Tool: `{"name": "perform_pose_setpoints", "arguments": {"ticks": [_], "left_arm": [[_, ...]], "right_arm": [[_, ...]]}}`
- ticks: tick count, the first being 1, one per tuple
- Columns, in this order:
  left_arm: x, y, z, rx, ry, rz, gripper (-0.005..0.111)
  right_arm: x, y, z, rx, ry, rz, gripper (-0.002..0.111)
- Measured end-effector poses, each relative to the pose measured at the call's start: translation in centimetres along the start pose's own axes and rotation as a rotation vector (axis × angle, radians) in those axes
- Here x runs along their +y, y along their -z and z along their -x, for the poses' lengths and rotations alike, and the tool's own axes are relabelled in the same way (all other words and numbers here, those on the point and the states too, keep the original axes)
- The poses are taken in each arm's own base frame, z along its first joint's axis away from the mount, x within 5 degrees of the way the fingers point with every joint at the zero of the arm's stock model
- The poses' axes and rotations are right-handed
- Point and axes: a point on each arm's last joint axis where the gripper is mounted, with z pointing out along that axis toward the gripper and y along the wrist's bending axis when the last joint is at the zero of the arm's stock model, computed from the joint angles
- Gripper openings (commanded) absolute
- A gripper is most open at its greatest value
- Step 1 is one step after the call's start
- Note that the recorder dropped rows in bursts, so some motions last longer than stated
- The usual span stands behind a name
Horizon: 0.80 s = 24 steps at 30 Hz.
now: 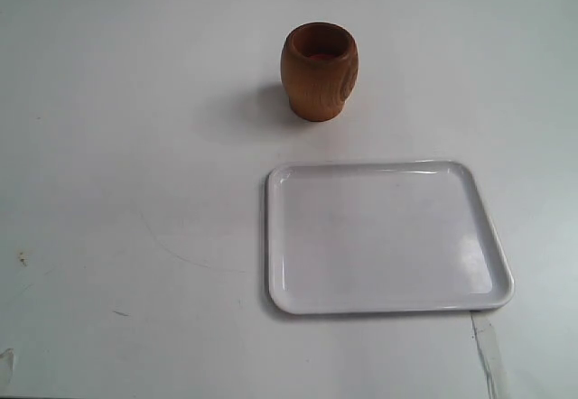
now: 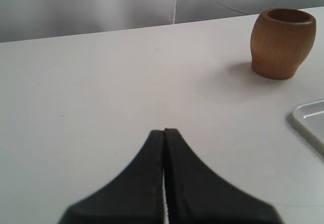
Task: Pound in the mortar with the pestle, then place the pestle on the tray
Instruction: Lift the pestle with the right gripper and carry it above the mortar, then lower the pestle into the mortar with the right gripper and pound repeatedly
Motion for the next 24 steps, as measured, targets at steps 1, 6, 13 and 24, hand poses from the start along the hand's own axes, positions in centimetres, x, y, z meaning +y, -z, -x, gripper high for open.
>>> {"name": "perform_pose_setpoints", "arguments": {"ticks": [1, 6, 13, 24], "left_arm": [[0.0, 0.0, 0.0, 0.000, 0.000, 0.000, 0.000], [0.0, 0.0, 0.0, 0.000, 0.000, 0.000, 0.000], [0.0, 0.0, 0.0, 0.000, 0.000, 0.000, 0.000], [0.0, 0.0, 0.0, 0.000, 0.000, 0.000, 0.000]], "right_arm": [[-0.3, 0.0, -0.1, 0.010, 0.001, -0.025, 0.000], [0.5, 0.1, -0.2, 0.030, -0.056, 0.087, 0.000], [7.6, 4.6, 1.0, -0.227, -0.075, 0.669, 0.000], [13.4, 15.0, -0.2, -0.336, -0.229, 1.587, 0.000]]}}
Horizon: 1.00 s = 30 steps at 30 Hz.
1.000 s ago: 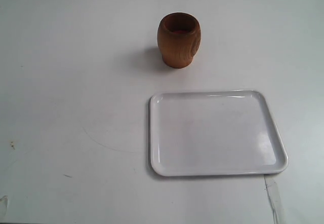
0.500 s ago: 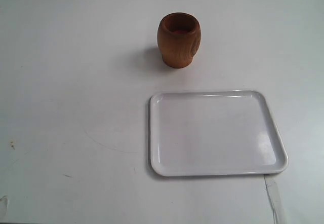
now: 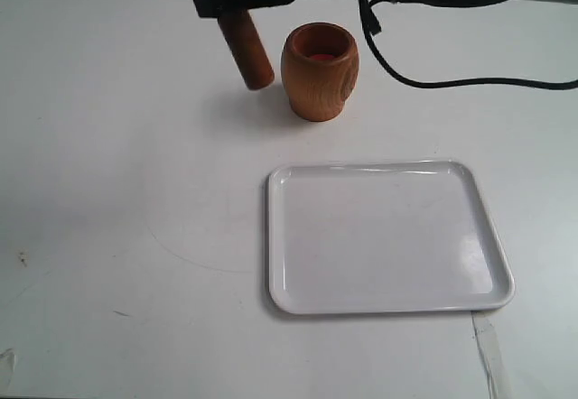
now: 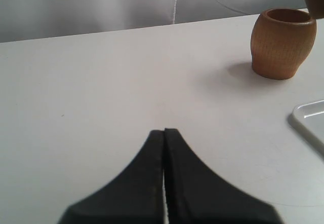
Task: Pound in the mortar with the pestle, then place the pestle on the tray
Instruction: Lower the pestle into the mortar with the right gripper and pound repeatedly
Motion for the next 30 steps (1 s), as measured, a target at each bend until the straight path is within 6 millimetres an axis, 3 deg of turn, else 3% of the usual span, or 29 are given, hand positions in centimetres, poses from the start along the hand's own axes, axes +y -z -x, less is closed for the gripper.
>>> {"name": "perform_pose_setpoints", "arguments": {"ticks": [4, 9, 13, 18, 21, 26, 30], "left_arm": [[0.0, 0.0, 0.0, 0.000, 0.000, 0.000, 0.000], [0.0, 0.0, 0.0, 0.000, 0.000, 0.000, 0.000], [0.0, 0.0, 0.0, 0.000, 0.000, 0.000, 0.000], [0.0, 0.0, 0.0, 0.000, 0.000, 0.000, 0.000], [0.0, 0.0, 0.0, 0.000, 0.000, 0.000, 0.000], [0.0, 0.0, 0.0, 0.000, 0.000, 0.000, 0.000], [0.0, 0.0, 0.0, 0.000, 0.000, 0.000, 0.000]], "right_arm": [[-0.6, 0.5, -1.6, 0.197, -0.010, 0.000, 0.000], [-4.8, 2.3, -2.0, 0.307, 0.002, -0.221, 0.000], [-7.3, 3.4, -1.0, 0.136, 0.071, -0.465, 0.000], [-8.6, 4.3, -1.5, -0.063, 0.123, -0.672, 0.000], [-8.3, 4.5, -2.2, -0.196, 0.147, -0.668, 0.000], [-7.6, 4.5, -2.9, -0.530, 0.134, -0.485, 0.000], [-8.7, 3.2, -5.2, -0.573, 0.089, -0.400, 0.000]]}}
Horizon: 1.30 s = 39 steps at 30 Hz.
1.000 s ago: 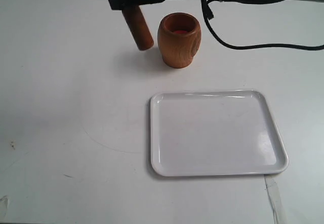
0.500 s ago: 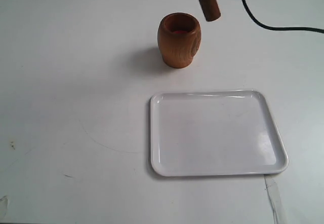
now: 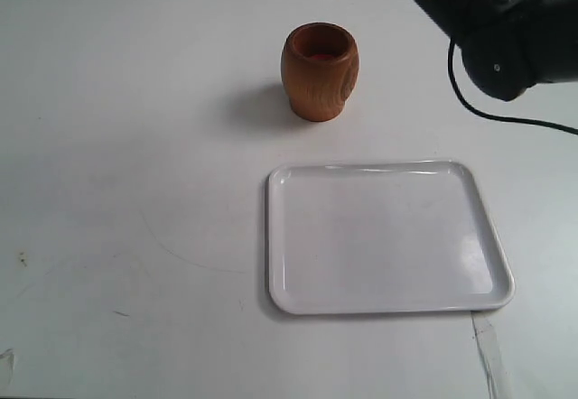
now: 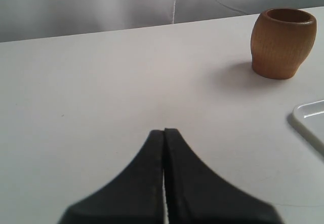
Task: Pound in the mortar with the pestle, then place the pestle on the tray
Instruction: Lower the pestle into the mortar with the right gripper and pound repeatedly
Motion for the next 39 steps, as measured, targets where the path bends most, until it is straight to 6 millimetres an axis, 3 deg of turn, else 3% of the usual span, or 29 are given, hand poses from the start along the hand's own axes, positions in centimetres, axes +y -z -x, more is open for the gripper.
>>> {"name": "perform_pose_setpoints", "arguments": {"ticks": [7, 12, 15, 23, 29, 32, 36, 38, 39], "left_arm": [[0.0, 0.0, 0.0, 0.000, 0.000, 0.000, 0.000], [0.0, 0.0, 0.0, 0.000, 0.000, 0.000, 0.000], [0.0, 0.0, 0.0, 0.000, 0.000, 0.000, 0.000], [0.0, 0.0, 0.0, 0.000, 0.000, 0.000, 0.000], [0.0, 0.0, 0.0, 0.000, 0.000, 0.000, 0.000], [0.0, 0.0, 0.0, 0.000, 0.000, 0.000, 0.000], [0.0, 0.0, 0.0, 0.000, 0.000, 0.000, 0.000], [0.0, 0.0, 0.0, 0.000, 0.000, 0.000, 0.000], [0.0, 0.0, 0.0, 0.000, 0.000, 0.000, 0.000]], "right_arm": [[-0.1, 0.2, -6.7, 0.073, -0.081, 0.052, 0.000], [-0.1, 0.6, -9.9, 0.127, -0.134, 0.049, 0.000], [-0.2, 0.6, -10.6, 0.110, -0.160, 0.049, 0.000], [-0.4, 0.4, -9.7, 0.088, -0.160, 0.036, 0.000], [-0.7, -0.2, -2.7, -0.078, -0.107, 0.015, 0.000], [-0.6, -0.2, -0.5, -0.121, -0.083, 0.017, 0.000], [-0.6, -0.2, -1.7, -0.028, -0.055, 0.016, 0.000], [-0.6, -0.2, -3.7, 0.051, -0.051, 0.020, 0.000], [-0.6, -0.1, -5.9, 0.119, -0.055, 0.018, 0.000]]}}
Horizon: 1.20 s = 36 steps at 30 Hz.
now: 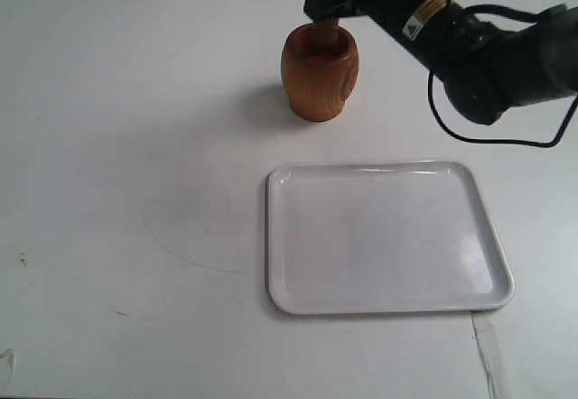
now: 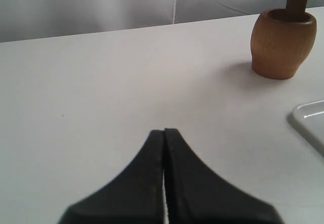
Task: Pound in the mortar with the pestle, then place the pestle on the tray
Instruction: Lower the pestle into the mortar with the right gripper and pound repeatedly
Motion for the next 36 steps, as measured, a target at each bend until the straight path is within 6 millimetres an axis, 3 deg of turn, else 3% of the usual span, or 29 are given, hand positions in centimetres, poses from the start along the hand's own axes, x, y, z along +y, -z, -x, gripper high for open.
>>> {"name": "perform_pose_setpoints", "arguments": {"ticks": [2, 4, 7, 9, 12, 14, 15, 19, 27, 32, 36], "left_arm": [[0.0, 0.0, 0.0, 0.000, 0.000, 0.000, 0.000], [0.0, 0.0, 0.0, 0.000, 0.000, 0.000, 0.000], [0.0, 0.0, 0.0, 0.000, 0.000, 0.000, 0.000], [0.0, 0.0, 0.0, 0.000, 0.000, 0.000, 0.000], [0.0, 0.0, 0.0, 0.000, 0.000, 0.000, 0.000], [0.0, 0.0, 0.0, 0.000, 0.000, 0.000, 0.000], [0.0, 0.0, 0.0, 0.000, 0.000, 0.000, 0.000], [0.0, 0.0, 0.0, 0.000, 0.000, 0.000, 0.000], [0.0, 0.0, 0.0, 0.000, 0.000, 0.000, 0.000], [0.0, 0.0, 0.0, 0.000, 0.000, 0.000, 0.000], [0.0, 0.0, 0.0, 0.000, 0.000, 0.000, 0.000]], "right_arm": [[-0.2, 0.0, -3.2, 0.081, -0.018, -0.002, 0.000], [-0.1, 0.0, -3.8, 0.068, -0.019, 0.008, 0.000], [0.0, 0.0, -2.9, 0.040, -0.014, 0.013, 0.000], [0.1, 0.0, 0.1, -0.035, 0.001, 0.011, 0.000], [0.7, 1.0, 7.8, -0.233, 0.041, 0.013, 0.000], [1.0, 1.7, 10.4, -0.289, 0.057, 0.014, 0.000], [1.0, 1.8, 10.5, -0.279, 0.058, 0.010, 0.000], [0.8, 1.1, 8.2, -0.177, 0.060, 0.015, 0.000], [-0.1, 0.0, -2.8, 0.114, -0.002, 0.002, 0.000], [-0.1, -0.1, -3.4, 0.080, -0.011, 0.011, 0.000], [0.0, 0.0, -1.9, 0.032, -0.005, 0.013, 0.000]]}}
